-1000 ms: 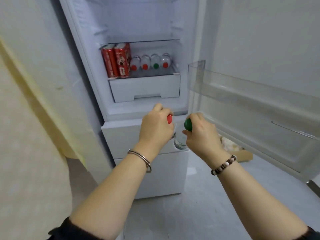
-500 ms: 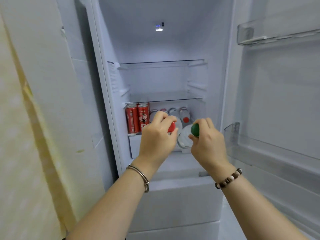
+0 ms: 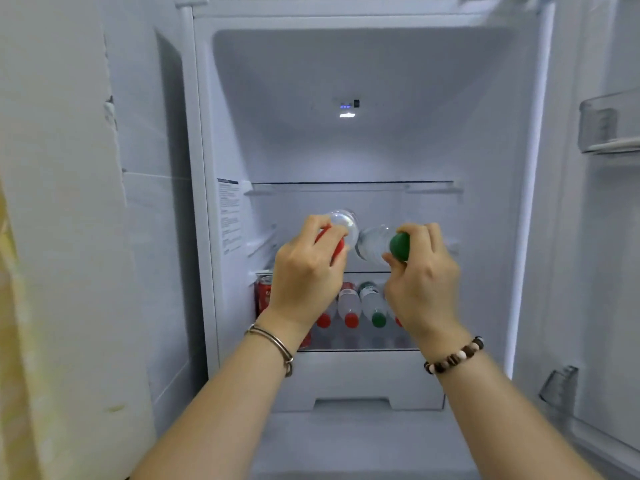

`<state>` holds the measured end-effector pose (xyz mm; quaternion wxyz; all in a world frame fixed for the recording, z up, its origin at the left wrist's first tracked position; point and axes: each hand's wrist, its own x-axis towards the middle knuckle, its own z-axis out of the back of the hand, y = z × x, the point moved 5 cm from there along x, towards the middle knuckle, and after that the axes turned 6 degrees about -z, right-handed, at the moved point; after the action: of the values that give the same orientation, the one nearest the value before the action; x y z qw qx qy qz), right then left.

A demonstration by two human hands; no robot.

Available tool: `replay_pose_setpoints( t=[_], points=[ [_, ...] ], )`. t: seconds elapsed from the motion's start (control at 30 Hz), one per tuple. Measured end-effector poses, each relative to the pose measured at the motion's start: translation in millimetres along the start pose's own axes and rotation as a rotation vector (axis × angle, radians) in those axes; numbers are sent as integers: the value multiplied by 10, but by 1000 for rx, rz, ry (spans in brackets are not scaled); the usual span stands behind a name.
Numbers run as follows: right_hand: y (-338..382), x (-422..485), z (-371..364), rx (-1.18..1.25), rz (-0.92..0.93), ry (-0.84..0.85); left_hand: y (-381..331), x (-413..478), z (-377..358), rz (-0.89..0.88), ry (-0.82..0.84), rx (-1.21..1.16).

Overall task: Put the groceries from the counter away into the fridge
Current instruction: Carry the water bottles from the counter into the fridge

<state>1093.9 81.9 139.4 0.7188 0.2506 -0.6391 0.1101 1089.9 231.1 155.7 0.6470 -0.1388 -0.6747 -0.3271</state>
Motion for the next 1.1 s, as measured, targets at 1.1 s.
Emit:
replay_pose_setpoints(
  t=[1.1],
  points=[
    [-647, -67, -2428, -229, -279, 708, 1756, -918, -1556, 548, 749, 282]
  ],
)
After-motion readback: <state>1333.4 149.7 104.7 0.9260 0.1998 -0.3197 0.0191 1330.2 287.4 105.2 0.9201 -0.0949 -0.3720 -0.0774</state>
